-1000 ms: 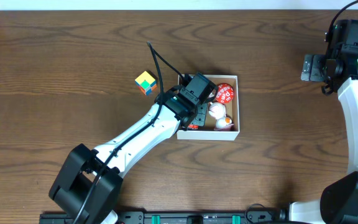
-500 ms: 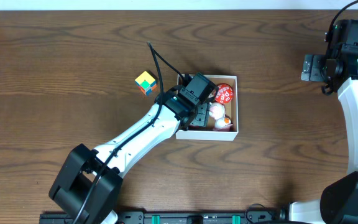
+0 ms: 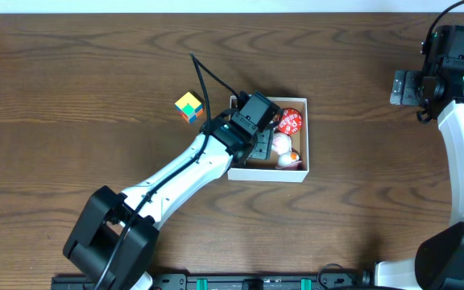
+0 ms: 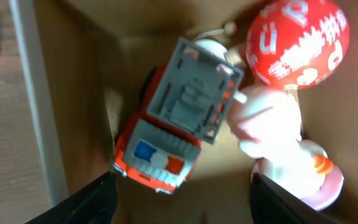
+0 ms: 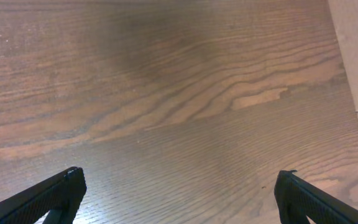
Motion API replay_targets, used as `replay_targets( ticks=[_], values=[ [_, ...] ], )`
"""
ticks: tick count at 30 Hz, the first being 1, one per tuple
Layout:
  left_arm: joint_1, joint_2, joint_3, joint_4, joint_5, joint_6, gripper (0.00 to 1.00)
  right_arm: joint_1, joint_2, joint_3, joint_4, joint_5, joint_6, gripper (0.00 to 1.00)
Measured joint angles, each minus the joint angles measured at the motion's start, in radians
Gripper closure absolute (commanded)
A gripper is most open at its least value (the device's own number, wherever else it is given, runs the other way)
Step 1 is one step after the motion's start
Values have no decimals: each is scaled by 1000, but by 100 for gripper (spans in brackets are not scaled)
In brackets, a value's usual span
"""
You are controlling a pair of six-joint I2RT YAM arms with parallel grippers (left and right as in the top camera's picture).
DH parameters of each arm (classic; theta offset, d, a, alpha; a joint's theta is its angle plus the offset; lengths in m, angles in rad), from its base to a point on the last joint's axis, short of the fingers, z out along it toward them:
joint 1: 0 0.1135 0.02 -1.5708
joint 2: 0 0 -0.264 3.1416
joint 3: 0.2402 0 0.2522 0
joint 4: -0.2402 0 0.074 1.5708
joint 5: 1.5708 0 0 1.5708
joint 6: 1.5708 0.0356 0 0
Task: Pack container
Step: 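Lower the truck into the box beside the ball and release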
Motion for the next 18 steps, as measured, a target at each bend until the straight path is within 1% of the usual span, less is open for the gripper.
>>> replay_targets(
  ticks=[3, 9, 18],
  values=[
    [10, 0, 0, 27, -11, 32, 36, 0, 0, 0, 0, 0, 0, 1],
    [11, 10, 1, 111, -18, 141, 36, 0, 0, 0, 0, 0, 0, 1],
    [8, 100, 6, 127, -18, 217, 36, 0, 0, 0, 0, 0, 0, 1]
  ],
)
